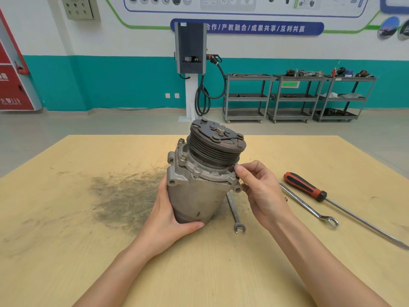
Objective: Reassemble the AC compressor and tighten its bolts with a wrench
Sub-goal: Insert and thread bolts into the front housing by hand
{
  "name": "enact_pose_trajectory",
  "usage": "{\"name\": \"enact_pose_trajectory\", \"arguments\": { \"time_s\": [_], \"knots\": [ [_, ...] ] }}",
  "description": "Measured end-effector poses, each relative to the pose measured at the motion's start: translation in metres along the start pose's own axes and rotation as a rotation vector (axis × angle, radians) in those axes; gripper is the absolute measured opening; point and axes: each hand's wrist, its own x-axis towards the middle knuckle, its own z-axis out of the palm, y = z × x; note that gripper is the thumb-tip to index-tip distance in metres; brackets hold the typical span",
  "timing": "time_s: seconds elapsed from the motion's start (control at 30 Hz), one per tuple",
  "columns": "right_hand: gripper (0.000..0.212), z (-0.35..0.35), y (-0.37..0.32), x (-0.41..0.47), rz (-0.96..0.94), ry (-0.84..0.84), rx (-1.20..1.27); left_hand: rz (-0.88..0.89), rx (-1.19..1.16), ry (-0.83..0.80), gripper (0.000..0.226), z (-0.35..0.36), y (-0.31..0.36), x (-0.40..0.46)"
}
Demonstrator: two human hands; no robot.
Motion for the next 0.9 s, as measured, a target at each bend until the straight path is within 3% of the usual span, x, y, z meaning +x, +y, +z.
{"name": "enact_pose_trajectory", "arguments": {
  "time_s": [0.13, 0.43, 0.6, 0.9],
  "knots": [
    [0.030, -0.0038, 0.0017, -0.0040, -0.004, -0.061, -0.010, -0.013, 0.012, -0.003, 0.131, -0.0004, -0.0013, 0.0005],
    [0.008, -0.0042, 0.0030, -0.0008, -0.047, -0.030, 0.004, -0.009, 0.022, -0.002, 0.124, 0.0005, -0.0019, 0.0010],
    [0.022, -0.0052, 0.0044, -0.0017, -0.069, -0.061, -0.038, -0.003, 0.030, 0.001, 0.122, 0.0007, -0.0026, 0.0015],
    [0.013, 0.0002, 0.0028, -0.0019, -0.049, -0.031, -0.003, 0.005, 0.034, 0.003, 0.118, 0.0019, -0.0023, 0.0013]
  ]
}}
